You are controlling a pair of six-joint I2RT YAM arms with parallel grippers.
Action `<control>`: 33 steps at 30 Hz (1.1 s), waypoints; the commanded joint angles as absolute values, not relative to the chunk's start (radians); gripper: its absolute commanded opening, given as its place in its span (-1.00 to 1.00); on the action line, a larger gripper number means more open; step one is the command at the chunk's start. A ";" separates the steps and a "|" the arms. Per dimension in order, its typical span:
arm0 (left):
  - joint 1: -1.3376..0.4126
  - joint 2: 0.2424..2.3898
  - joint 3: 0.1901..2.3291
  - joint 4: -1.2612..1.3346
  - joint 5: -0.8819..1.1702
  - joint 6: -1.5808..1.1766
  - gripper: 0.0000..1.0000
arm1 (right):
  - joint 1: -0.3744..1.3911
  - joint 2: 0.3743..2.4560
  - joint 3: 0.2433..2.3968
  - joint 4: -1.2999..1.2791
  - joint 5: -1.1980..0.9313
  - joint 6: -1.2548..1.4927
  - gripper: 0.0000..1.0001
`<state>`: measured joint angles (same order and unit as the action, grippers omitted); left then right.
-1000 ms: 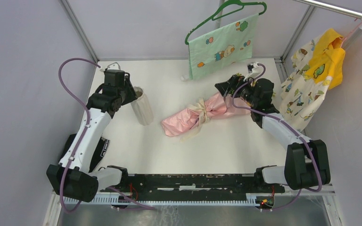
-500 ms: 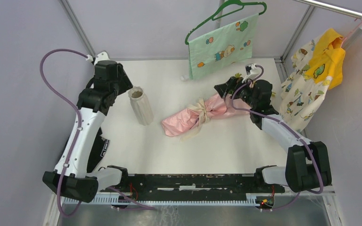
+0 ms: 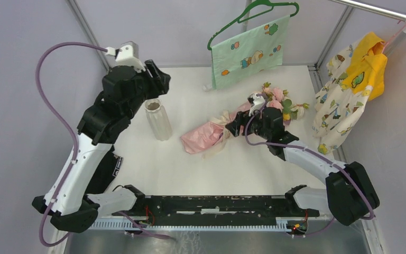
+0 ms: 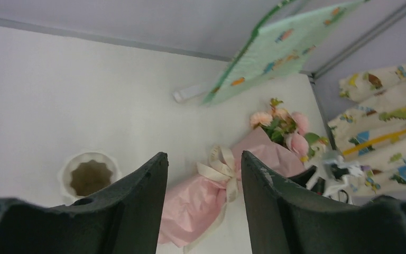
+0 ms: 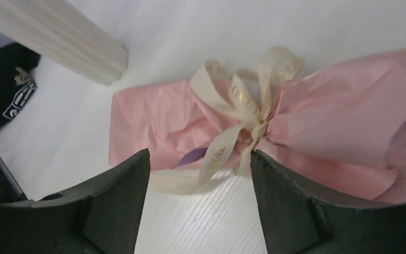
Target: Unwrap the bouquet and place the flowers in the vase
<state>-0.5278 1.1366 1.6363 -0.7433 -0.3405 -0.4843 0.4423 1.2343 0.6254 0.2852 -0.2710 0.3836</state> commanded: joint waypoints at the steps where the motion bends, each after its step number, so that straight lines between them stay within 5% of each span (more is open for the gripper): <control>1: -0.670 1.199 1.581 -0.608 -0.296 -0.440 0.18 | 0.497 1.278 0.583 0.324 -0.246 0.387 0.44; 8: -0.944 1.359 1.501 -0.569 -0.568 -0.446 0.15 | 0.531 1.383 0.614 0.341 -0.219 0.382 0.34; 21: -0.958 1.416 1.186 -0.407 -0.597 -0.548 -0.02 | 0.541 1.506 0.644 0.391 -0.240 0.406 0.14; 33: -0.958 1.617 1.111 -0.285 -0.614 -0.592 -0.41 | 0.558 1.538 0.675 0.392 -0.250 0.413 0.11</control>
<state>-0.9588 1.5810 1.1091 -0.3706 -0.5831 -0.5346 0.5503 1.5070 0.6140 0.3458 -0.2436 0.4042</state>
